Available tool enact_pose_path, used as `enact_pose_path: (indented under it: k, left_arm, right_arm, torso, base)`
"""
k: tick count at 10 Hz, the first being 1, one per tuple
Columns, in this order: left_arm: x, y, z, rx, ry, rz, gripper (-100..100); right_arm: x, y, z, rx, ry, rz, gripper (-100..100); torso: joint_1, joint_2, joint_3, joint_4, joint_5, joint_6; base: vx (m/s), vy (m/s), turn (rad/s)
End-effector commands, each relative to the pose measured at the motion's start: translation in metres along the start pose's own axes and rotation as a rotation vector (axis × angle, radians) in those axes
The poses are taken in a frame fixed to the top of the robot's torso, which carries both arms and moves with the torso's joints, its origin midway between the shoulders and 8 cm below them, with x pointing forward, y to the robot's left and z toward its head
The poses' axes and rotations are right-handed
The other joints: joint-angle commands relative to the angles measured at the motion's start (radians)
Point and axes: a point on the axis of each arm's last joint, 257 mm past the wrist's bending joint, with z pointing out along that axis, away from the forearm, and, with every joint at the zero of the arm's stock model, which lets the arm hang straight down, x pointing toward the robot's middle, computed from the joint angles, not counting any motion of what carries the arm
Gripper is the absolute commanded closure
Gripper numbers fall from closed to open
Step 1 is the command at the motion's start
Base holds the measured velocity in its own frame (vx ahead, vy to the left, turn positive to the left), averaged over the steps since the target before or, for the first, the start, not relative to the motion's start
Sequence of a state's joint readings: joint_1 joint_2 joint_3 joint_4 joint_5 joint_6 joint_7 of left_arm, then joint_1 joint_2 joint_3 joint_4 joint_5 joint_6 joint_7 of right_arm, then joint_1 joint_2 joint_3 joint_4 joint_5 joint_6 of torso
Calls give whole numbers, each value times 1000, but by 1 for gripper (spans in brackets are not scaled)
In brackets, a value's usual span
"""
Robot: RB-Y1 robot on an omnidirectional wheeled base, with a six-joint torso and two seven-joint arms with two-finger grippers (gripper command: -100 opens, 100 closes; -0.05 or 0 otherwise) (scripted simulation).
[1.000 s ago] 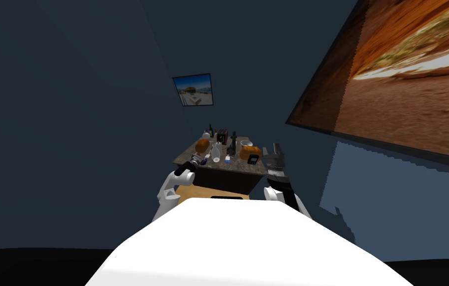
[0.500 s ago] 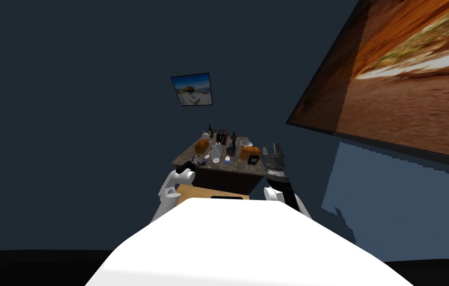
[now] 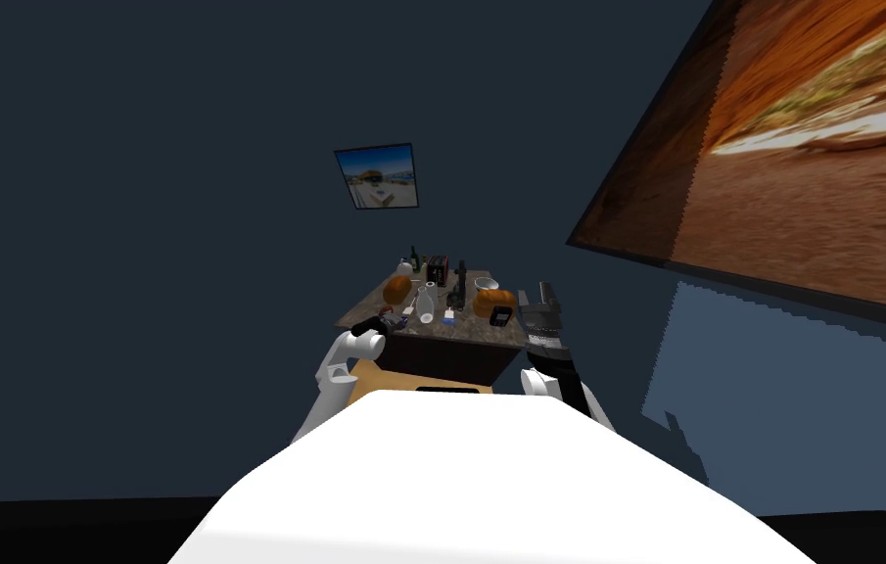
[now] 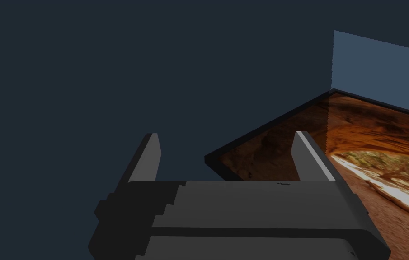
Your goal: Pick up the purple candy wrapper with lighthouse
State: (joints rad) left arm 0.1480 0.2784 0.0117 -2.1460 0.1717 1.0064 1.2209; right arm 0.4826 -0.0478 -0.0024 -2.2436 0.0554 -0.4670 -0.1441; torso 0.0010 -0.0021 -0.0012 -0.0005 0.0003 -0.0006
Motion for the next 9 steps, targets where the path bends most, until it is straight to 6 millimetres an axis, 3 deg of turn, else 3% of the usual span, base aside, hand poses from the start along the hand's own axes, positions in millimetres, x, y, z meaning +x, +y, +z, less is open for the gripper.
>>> enact_pose_path:
  k: [1, 9]
  left_arm:
    - [-11, 7, 0, -20, -41, -16, -100]
    - [-56, 30, 1, -117, -243, -120, -100]
  right_arm:
    - [0, 0, 0, 0, 0, 0, 0]
    - [0, 0, 0, 0, 0, 0, 0]
  torso:
    - [0, 0, 0, 0, 0, 0]
    - [0, 0, 0, 0, 0, 0]
  base:
    - [27, 14, -15]
    - [26, 17, -19]
